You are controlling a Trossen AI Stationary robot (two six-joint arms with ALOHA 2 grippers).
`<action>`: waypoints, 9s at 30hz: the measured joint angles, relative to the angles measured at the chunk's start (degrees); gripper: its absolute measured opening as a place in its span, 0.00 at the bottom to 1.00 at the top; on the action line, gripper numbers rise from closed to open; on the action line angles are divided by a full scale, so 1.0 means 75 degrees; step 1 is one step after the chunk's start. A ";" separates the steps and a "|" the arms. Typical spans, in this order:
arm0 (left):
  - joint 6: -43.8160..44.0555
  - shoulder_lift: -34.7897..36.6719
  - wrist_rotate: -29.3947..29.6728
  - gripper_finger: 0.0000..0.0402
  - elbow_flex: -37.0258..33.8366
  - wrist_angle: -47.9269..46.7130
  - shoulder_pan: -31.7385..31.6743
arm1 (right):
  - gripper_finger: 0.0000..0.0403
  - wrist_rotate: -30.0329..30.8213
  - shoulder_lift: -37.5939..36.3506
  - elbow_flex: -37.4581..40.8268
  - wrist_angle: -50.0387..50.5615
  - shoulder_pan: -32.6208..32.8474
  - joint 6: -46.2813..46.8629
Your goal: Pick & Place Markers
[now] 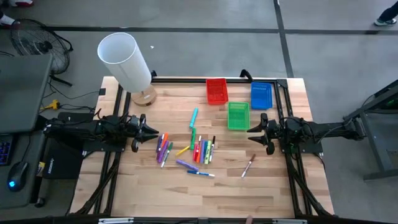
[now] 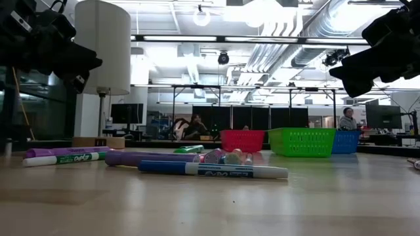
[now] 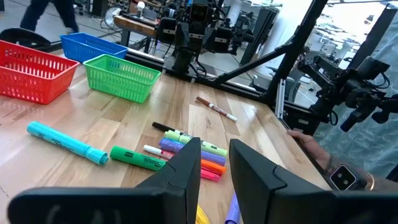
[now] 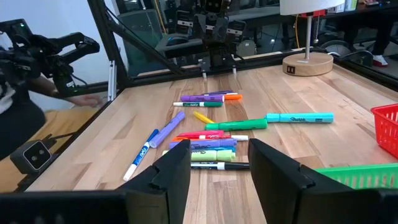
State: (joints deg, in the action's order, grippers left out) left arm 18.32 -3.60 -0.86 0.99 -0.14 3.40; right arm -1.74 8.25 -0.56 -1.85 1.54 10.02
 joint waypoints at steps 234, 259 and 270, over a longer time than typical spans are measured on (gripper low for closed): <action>0.0001 0.0000 0.0516 0.21 0.0017 0.0017 0.0000 | 0.23 -0.0874 1.1908 -0.6350 0.5686 0.2996 1.4891; 0.0000 -0.0003 0.0516 0.21 0.0017 0.0017 0.0000 | 0.05 -0.0336 1.1559 -0.6300 0.5793 0.3018 1.3301; 0.0000 -0.0003 0.0516 0.21 0.0017 0.0016 0.0000 | 0.05 0.0291 1.0921 -0.6277 0.6886 0.3002 1.3187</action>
State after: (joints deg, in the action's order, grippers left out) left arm 18.32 -3.62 3.01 1.13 -0.02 3.40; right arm 0.45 90.16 -47.64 49.80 24.05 108.92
